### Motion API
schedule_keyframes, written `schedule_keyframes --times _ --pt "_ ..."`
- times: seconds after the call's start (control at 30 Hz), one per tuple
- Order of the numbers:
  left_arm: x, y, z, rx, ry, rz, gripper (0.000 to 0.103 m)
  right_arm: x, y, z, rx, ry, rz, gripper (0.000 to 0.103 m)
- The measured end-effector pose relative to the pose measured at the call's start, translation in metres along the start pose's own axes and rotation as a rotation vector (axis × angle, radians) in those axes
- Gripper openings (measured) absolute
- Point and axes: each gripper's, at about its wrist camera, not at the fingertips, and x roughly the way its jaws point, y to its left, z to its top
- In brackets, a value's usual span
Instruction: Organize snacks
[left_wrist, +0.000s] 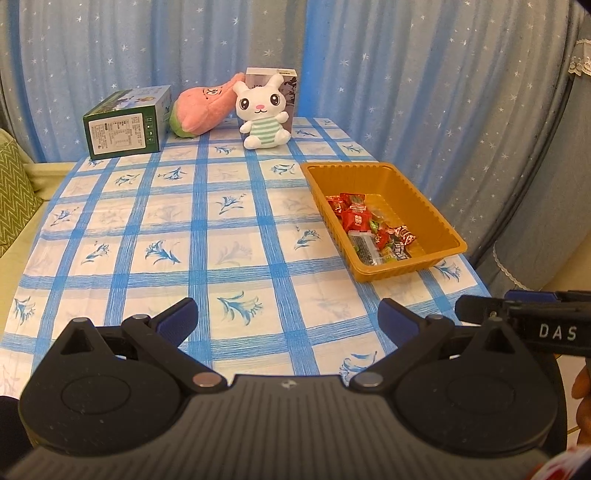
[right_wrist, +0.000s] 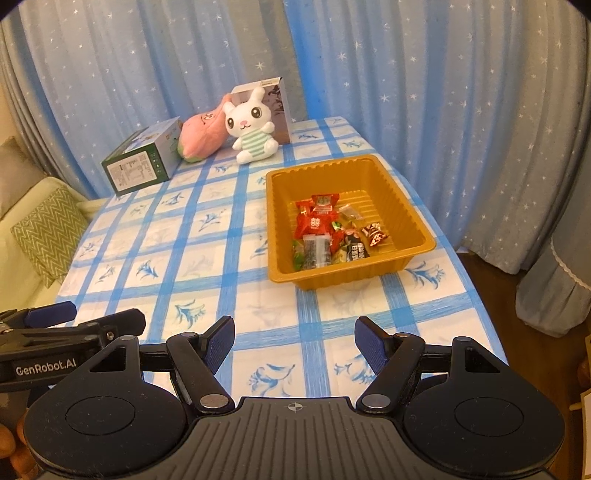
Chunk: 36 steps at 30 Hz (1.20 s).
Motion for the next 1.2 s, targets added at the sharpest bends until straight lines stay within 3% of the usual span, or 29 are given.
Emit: schedule_keyframes --times 1.2 --pt "0.0018 -0.0032 0.0006 0.003 0.005 -0.004 0.103 0.0008 0.0016 0.0018 0.007 -0.001 0.002 0.072"
